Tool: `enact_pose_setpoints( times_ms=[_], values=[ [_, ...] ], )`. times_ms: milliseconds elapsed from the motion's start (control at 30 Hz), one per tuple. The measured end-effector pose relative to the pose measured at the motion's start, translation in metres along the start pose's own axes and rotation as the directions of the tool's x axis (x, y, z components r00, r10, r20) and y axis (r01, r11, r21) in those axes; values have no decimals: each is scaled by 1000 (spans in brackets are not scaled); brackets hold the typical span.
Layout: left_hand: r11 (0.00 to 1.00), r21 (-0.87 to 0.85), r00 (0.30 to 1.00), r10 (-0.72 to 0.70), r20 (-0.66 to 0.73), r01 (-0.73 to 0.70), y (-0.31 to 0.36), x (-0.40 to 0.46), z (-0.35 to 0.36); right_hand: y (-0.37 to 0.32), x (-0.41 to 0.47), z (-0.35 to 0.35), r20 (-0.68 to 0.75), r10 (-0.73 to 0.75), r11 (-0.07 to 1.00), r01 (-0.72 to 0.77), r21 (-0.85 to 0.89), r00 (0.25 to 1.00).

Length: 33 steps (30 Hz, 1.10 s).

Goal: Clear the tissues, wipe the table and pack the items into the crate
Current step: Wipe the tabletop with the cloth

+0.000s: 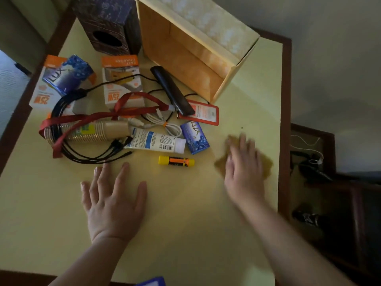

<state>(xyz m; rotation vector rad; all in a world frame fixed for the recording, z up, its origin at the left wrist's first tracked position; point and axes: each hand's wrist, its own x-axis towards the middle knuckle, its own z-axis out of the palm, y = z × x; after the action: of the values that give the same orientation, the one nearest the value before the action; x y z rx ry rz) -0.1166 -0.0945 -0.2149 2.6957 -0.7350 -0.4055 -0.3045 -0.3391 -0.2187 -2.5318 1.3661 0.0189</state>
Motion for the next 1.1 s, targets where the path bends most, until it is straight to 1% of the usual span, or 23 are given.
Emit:
enact_pose_setpoints(
  times_ms=[67,133,167,200,233,267,300,333,400,433,500,567,600,633,700,800,867,933,1000,1033,1100],
  values=[
    [1000,-5,1000,-1,9,1,0,0,-1,-11,-87,12,59,-31,999,30,15,998],
    [1000,-2,1000,-4,12,4,0,0,-1,-11,-134,16,142,-170,985,169,25,975],
    [1000,4,1000,-1,14,1,-1,0,-2,-2,-132,14,182,-263,965,261,37,947],
    [1000,6,1000,4,14,-5,-1,-1,-2,12,-114,11,182,-335,942,334,38,925],
    [1000,3,1000,8,9,-8,-1,0,-2,25,-86,7,149,-340,940,340,27,929],
    [1000,0,1000,10,5,-10,-1,0,-1,37,-51,1,95,-263,965,264,1,960],
    [1000,1,1000,10,3,-10,-1,0,-1,48,-13,-7,65,-121,992,122,-22,991],
    [1000,10,1000,11,3,-11,-2,0,-1,54,20,-15,59,32,998,-29,-47,998],
    [1000,24,1000,18,1,-18,-3,-1,0,52,54,-20,53,261,965,-257,-57,964],
    [1000,21,1000,23,2,-23,-3,-2,-1,43,52,-15,25,346,937,-345,-53,938],
    [1000,-1,1000,30,4,-30,-3,-2,-1,15,22,0,-50,488,871,-490,-43,872],
    [999,-27,999,32,16,-32,-4,0,-2,-22,-29,18,-56,574,817,-576,-15,817],
    [998,-46,999,35,28,-33,-5,0,-3,-41,-56,26,-39,587,809,-588,-2,808],
    [996,-79,999,41,32,-38,-6,-1,-5,-61,-82,33,-31,571,821,-571,3,821],
    [977,-196,996,86,18,-81,-14,-4,-12,-104,-125,46,-31,495,869,-495,-3,868],
    [901,-379,971,237,19,-212,-49,-9,-27,-168,-160,68,6,341,940,-341,-16,940],
    [892,-368,954,298,40,-263,-86,-14,-44,-207,-165,77,49,229,973,-229,-13,972],
    [910,-308,954,298,25,-276,-131,-20,-62,-248,-159,84,97,53,999,-52,-11,994],
    [932,-257,965,261,-7,-254,-176,-24,-78,-290,-148,88,158,-177,983,181,-14,971],
    [942,-238,970,241,-16,-237,-196,-26,-86,-310,-141,91,190,-288,956,293,0,939],
    [953,-222,978,205,-24,-205,-229,-29,-100,-347,-124,95,251,-493,865,499,41,833]
  ],
)
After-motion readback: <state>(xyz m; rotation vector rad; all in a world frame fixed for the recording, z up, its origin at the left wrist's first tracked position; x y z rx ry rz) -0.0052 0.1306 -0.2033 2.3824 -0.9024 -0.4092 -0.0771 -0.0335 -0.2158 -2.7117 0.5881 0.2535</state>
